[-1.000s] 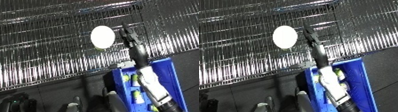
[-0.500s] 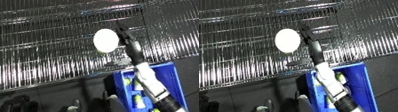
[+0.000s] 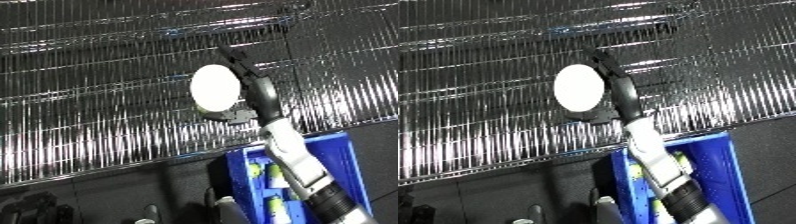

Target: Pick up the object and place it into the box

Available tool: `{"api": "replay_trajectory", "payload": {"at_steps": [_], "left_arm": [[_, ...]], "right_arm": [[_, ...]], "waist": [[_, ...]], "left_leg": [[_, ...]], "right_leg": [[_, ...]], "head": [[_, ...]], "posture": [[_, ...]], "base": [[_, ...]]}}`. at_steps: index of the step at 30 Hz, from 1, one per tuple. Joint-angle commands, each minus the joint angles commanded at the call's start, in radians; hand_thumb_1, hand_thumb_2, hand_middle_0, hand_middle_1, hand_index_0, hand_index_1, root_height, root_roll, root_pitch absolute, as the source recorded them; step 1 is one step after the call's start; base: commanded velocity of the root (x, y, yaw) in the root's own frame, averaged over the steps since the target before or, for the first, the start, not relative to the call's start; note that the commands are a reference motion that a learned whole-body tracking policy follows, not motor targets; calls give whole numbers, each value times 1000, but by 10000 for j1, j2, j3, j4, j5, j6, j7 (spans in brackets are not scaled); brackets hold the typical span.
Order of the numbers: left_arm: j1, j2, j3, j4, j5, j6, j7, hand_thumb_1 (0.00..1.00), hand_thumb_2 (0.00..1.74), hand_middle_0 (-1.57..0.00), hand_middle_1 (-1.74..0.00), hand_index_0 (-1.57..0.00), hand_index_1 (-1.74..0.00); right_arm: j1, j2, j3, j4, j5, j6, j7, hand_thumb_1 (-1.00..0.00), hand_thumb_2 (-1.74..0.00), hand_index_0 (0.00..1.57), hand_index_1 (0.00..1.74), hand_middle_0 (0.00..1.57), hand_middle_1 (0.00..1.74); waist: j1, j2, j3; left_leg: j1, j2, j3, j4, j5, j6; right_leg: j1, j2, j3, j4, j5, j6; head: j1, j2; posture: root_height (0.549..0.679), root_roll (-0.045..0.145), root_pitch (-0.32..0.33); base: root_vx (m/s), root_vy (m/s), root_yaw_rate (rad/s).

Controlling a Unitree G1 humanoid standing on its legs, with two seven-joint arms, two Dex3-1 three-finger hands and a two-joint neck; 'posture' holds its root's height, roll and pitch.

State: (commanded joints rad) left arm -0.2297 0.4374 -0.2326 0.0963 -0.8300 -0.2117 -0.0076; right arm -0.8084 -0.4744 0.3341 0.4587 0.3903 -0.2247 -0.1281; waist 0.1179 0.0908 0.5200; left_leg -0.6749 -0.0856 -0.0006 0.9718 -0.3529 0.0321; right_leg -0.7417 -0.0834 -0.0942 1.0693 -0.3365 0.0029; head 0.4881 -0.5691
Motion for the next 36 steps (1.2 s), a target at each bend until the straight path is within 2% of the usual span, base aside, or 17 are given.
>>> {"api": "replay_trajectory", "payload": {"at_steps": [3,11,18,24,29,33,36], "left_arm": [[-44,-19,-20,37,-17,-11,-7,1000,1740,-1570,-1740,-1570,-1740],[-28,-34,21,111,-7,4,-114,1000,1740,-1570,-1740,-1570,-1740],[168,-5,206,95,-2,-56,-296,1000,1740,-1570,-1740,-1570,-1740],[452,-37,408,33,132,-173,-366,1000,1740,-1570,-1740,-1570,-1740],[631,-79,680,-28,273,-261,-369,1000,1740,-1570,-1740,-1570,-1740],[742,-106,939,-83,361,-296,-374,1000,1740,-1570,-1740,-1570,-1740],[859,-113,1143,-143,413,-328,-388,1000,1740,-1570,-1740,-1570,-1740]], "right_arm": [[-58,14,39,99,1,19,7,-650,-1131,1020,1131,1020,1131],[99,-11,-57,41,143,80,-258,-650,-1131,1020,1131,1020,1131],[839,33,-537,-1171,172,-187,-487,-650,-1131,1020,1131,1020,1131],[1899,279,-1112,-3091,-302,-384,-879,-650,-1131,1020,1131,1020,1131],[2979,374,-1611,-4391,-816,-813,-1105,-650,-1131,1020,1131,1020,1131],[3837,279,-2099,-5056,-929,-1229,-1358,-650,-1131,1020,1131,1020,1131],[4552,242,-2531,-5333,-950,-1534,-1614,-650,-1131,1020,1131,1020,1131]], "waist": [[-9,6,0],[-79,-23,0],[-308,-151,0],[-653,-337,0],[-974,-470,0],[-1214,-553,0],[-1371,-593,-4]], "left_leg": [[-6,0,9,-19,0,5],[144,-13,18,-221,-13,16],[455,39,14,-511,-20,18],[815,207,59,-747,-62,24],[1070,369,144,-949,-58,20],[1305,486,206,-1182,12,1],[1522,584,239,-1497,137,-34]], "right_leg": [[-19,9,8,-7,2,-5],[103,84,52,-176,-1,-2],[376,205,144,-435,37,38],[706,330,269,-762,118,82],[934,446,406,-1003,175,126],[1169,511,493,-1240,248,172],[1382,529,553,-1529,357,235]], "head": [[14,18],[7,171],[-6,196],[-177,203],[-281,326],[-320,437],[-295,613]], "posture": [[590,67,55],[594,66,60],[599,62,58],[605,60,50],[609,59,46],[613,59,42],[618,58,41]], "base": [[-12,5,0],[-12,-12,-16],[-17,-39,-80],[-15,-42,-170],[-43,-41,-191],[-49,-27,-210],[-50,-32,-220]]}}
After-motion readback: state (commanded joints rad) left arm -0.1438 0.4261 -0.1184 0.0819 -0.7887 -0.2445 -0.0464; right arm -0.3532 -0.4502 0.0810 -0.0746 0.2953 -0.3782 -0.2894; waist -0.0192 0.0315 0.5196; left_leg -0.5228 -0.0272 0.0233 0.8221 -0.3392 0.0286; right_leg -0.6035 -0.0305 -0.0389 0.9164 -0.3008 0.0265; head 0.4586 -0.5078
